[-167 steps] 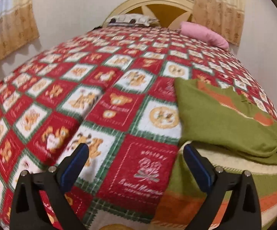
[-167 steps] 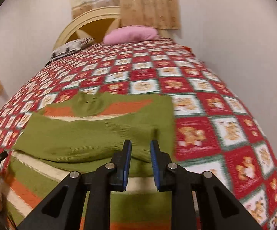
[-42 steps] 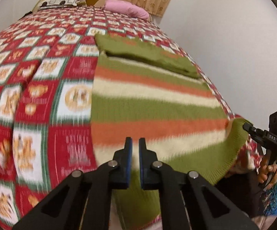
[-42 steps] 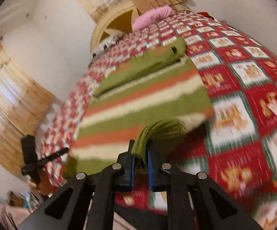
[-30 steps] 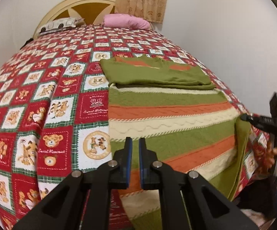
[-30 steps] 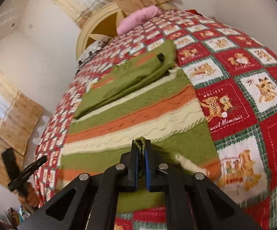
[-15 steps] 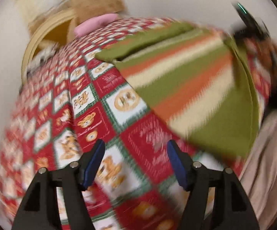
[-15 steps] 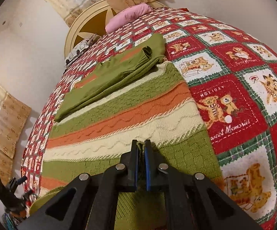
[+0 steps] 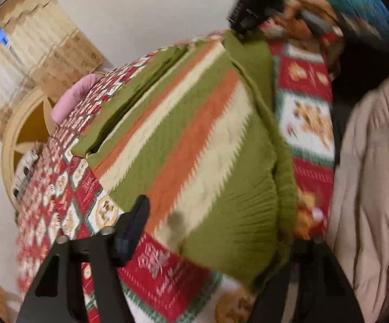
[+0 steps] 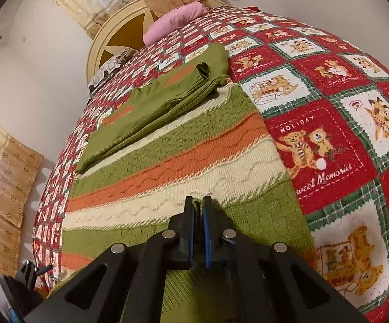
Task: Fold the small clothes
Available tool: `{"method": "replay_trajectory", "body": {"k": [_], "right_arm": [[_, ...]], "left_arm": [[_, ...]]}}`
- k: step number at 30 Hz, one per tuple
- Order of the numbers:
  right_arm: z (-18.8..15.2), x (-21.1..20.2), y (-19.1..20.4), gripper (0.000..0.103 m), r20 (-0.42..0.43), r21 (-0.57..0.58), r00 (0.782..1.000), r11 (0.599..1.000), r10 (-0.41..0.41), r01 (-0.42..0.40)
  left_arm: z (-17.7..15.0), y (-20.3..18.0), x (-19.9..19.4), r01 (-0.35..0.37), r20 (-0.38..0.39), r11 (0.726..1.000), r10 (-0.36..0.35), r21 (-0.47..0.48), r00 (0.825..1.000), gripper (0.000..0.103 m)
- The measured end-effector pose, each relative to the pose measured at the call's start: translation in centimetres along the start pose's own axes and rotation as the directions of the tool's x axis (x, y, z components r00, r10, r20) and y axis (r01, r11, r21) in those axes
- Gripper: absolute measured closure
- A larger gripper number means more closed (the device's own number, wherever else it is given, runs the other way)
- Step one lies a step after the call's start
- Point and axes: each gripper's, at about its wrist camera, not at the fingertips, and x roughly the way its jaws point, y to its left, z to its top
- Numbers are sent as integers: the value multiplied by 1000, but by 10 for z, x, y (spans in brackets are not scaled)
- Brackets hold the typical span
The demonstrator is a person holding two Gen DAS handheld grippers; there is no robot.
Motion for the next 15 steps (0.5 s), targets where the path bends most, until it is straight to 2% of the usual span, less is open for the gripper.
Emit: {"method": "replay_trajectory", "body": {"k": [2, 4, 6, 7, 9, 10, 11, 12, 13, 14, 15], "right_arm": [[0, 0, 0, 98, -2, -2, 1000, 1000, 3, -3], [1, 0, 0, 98, -5, -6, 1000, 1000, 7, -7], [2, 0, -1, 98, -4, -8, 1000, 1000, 16, -16], [2, -2, 0, 97, 1, -12, 1000, 1000, 25, -25], [2, -8, 1, 97, 27, -21, 996, 996, 85, -84], [3, -17, 1, 96, 57, -15, 987, 989, 148, -147], [5, -25, -1, 91, 89, -4, 979, 983, 184, -184], [6, -35, -2, 87, 128, 6, 970, 978, 207, -210], [7, -46, -5, 71, 170, 14, 961, 974, 219, -225], [8, -59, -7, 50, 221, 19, 951, 975, 214, -223], [8, -72, -9, 43, 269, 17, 944, 979, 189, -201]], "left_arm": [[-1, 11, 4, 63, -8, 995, -64, -77, 998, 81], [-2, 25, 9, 152, 9, 967, -154, -203, 988, 88], [-3, 35, 17, 175, 31, 934, -174, -311, 984, 91], [-5, 37, 19, 191, 44, 906, -189, -377, 981, 92], [-11, 54, 30, 249, 90, 801, -239, -544, 967, 94], [-13, 59, 34, 271, 111, 760, -256, -591, 960, 94], [-15, 64, 38, 293, 136, 714, -271, -636, 953, 94], [-16, 67, 41, 306, 154, 681, -276, -665, 949, 94], [-15, 67, 42, 308, 160, 671, -274, -675, 948, 94], [-14, 66, 42, 303, 159, 673, -268, -675, 950, 94], [-12, 64, 42, 296, 154, 679, -263, -672, 952, 94]]}}
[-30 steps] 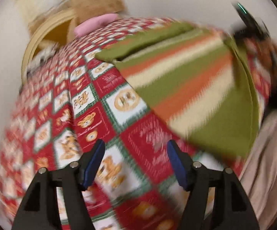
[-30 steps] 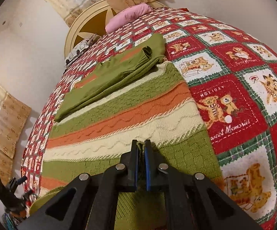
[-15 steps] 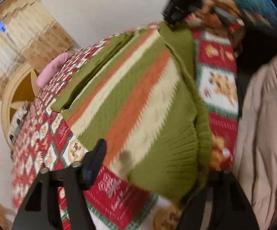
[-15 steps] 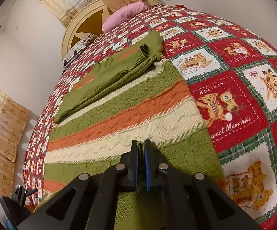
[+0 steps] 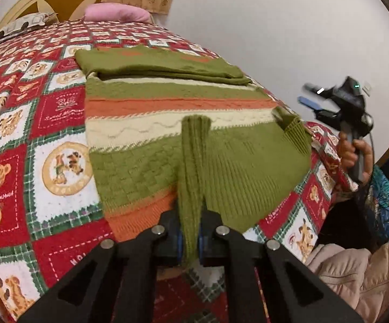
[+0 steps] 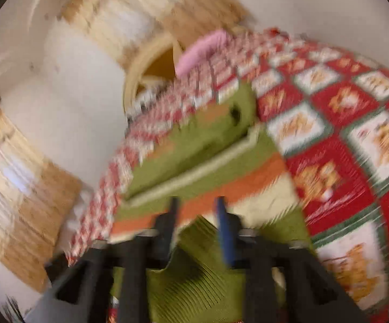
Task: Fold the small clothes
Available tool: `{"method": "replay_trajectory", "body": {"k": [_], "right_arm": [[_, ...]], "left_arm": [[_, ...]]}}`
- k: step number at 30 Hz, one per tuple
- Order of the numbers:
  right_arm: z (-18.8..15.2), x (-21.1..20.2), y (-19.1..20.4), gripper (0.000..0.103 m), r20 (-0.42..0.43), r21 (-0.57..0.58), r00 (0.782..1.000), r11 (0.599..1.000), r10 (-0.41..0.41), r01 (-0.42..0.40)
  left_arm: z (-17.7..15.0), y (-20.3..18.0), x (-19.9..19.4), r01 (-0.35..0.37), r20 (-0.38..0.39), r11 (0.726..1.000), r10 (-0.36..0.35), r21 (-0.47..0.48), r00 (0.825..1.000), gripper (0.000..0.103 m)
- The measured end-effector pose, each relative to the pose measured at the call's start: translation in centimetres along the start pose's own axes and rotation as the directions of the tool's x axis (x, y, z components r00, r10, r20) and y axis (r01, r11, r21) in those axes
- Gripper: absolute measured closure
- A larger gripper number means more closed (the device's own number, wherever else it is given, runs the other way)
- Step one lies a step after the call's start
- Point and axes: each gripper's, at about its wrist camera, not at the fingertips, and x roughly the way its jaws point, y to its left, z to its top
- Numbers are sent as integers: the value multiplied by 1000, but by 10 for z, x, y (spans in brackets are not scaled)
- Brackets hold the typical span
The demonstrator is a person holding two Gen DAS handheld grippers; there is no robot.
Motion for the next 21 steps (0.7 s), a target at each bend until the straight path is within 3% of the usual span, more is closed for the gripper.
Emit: {"method": "replay_trajectory", "body": {"k": [2, 6, 9, 11, 14, 15, 18, 19, 20, 21], "right_arm": [[4, -15, 4, 39, 23, -51, 998, 997, -53, 55], [-6, -14, 18, 39, -44, -206, 990, 971, -137, 125], [-26, 13, 30, 39, -155, -321, 974, 941, -165, 108], [-36, 35, 33, 39, -209, -418, 952, 900, -225, 121], [-54, 66, 40, 39, -245, -575, 907, 804, -342, 148], [-58, 73, 40, 39, -255, -603, 898, 785, -358, 142], [-64, 76, 44, 39, -224, -670, 904, 731, -365, 129], [-64, 76, 45, 40, -225, -681, 900, 720, -374, 129], [-65, 75, 45, 48, -232, -685, 897, 718, -375, 124], [-65, 73, 46, 55, -241, -685, 895, 719, -375, 116]], "left_arm": [[3, 1, 1, -5, -5, 1000, 5, 1, 1000, 92], [8, 6, 1, 14, -20, 999, -15, -37, 1000, 87], [16, 9, 5, 31, -12, 999, -32, -45, 999, 69], [19, 6, 7, 55, -18, 998, -56, -35, 998, 48], [21, -5, 11, 19, -18, 1000, -18, 24, 1000, 44], [21, -8, 12, 2, -14, 999, -1, 40, 1000, 44], [23, -6, 12, -5, -1, 1000, 5, 30, 1000, 53], [23, -4, 11, -6, 4, 1000, 6, 17, 1000, 71], [22, -1, 12, -10, 2, 1000, 10, 4, 1000, 94], [22, 2, 13, -22, -2, 1000, 22, -13, 1000, 94]]}}
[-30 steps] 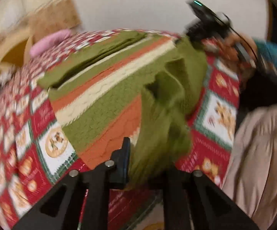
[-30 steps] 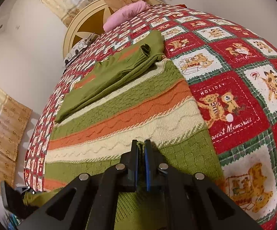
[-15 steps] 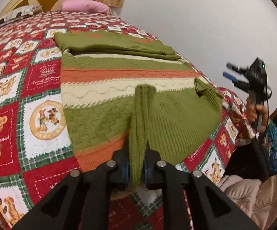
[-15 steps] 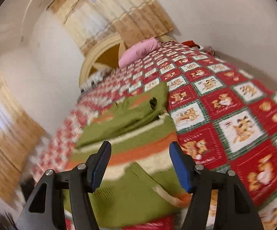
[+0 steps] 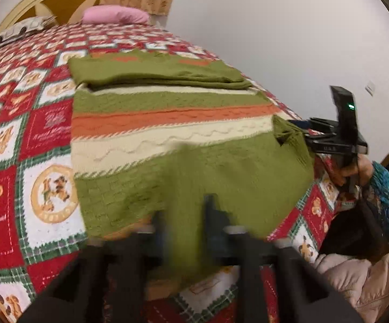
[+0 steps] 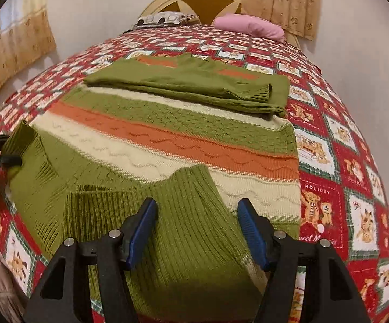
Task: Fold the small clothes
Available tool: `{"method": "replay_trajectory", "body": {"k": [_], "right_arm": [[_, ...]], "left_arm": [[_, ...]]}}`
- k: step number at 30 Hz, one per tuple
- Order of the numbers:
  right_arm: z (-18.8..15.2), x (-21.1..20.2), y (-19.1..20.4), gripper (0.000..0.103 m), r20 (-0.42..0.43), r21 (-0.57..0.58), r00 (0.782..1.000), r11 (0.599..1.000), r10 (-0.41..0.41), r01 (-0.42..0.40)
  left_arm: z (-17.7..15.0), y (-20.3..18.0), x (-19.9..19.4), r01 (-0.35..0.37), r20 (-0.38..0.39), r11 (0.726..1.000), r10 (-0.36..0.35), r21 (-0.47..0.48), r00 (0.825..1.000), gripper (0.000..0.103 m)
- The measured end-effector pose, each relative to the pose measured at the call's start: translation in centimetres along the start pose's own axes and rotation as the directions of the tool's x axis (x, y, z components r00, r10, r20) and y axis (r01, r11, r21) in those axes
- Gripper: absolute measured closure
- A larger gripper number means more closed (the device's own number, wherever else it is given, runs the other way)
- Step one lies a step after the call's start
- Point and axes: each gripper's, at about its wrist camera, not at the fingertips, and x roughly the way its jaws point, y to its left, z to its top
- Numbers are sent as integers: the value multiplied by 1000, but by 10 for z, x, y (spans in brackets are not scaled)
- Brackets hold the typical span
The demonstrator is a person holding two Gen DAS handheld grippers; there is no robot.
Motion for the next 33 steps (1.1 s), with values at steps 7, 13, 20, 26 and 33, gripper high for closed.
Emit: {"method": "replay_trajectory", "body": {"k": [7, 13, 20, 26, 33], "right_arm": [[3, -28, -2, 93, 46, 86, 998, 996, -37, 33], [28, -67, -30, 93, 216, 273, 975, 962, -47, -14], [60, -62, -46, 93, 261, 363, 955, 931, -143, 40], [86, -41, -51, 93, 238, 359, 955, 929, -180, 86], [110, -17, -59, 93, 202, 346, 965, 934, -169, 91]], "left_arm": [[1, 12, -13, 2, 40, 995, 2, -104, 999, 96], [31, 19, -34, -17, 129, 987, 38, -163, 991, 96], [73, 45, -27, -61, 165, 964, 107, -258, 980, 96], [103, 64, -15, -131, 162, 944, 186, -302, 969, 97], [124, 89, -3, -160, 116, 939, 203, -303, 972, 98]]}}
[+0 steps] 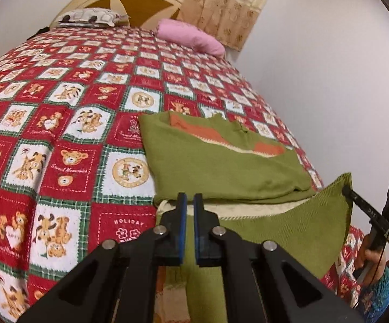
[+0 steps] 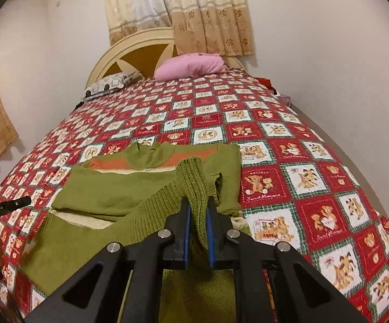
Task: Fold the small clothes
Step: 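Fold the hem up over the folded sleeves with both tools and release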
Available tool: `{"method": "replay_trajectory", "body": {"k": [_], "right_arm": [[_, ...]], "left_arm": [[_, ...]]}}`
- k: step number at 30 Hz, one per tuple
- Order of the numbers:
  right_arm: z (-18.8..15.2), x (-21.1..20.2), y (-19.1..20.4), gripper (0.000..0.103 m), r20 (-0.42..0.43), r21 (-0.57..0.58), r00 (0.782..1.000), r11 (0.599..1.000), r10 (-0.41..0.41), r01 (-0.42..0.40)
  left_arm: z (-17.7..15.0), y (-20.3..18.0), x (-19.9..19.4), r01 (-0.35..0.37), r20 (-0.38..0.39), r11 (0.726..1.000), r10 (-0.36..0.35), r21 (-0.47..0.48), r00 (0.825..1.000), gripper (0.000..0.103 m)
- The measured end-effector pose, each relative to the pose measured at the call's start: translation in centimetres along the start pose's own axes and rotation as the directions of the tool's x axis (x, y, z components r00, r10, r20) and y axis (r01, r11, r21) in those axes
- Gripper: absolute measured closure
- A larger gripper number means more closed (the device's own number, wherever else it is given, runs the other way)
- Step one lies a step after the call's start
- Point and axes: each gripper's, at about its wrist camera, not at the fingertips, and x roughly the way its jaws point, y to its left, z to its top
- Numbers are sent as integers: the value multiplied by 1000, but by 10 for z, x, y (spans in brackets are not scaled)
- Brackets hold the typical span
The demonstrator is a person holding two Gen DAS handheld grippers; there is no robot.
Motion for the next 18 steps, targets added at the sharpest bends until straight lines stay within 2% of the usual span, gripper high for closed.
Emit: {"method": "replay_trajectory", "body": {"k": [3, 8, 12, 18], "right_arm": [[-6, 4, -1, 93, -18, -8, 1000, 1000, -2, 2], [-21, 9, -8, 93, -58, 9, 998, 1000, -4, 4], [-30, 13, -11, 93, -81, 22, 997, 1000, -3, 5], [-35, 13, -11, 93, -89, 27, 996, 1000, -1, 4]], "left_arm": [[-7, -2, 2, 7, -41, 999, -5, 49, 999, 94], [-33, -14, 6, -8, -60, 983, 20, 182, 998, 44], [-46, -25, 22, -63, -68, 968, 82, 242, 994, 41], [-52, -31, 38, -46, -79, 968, 67, 246, 995, 45]]}}
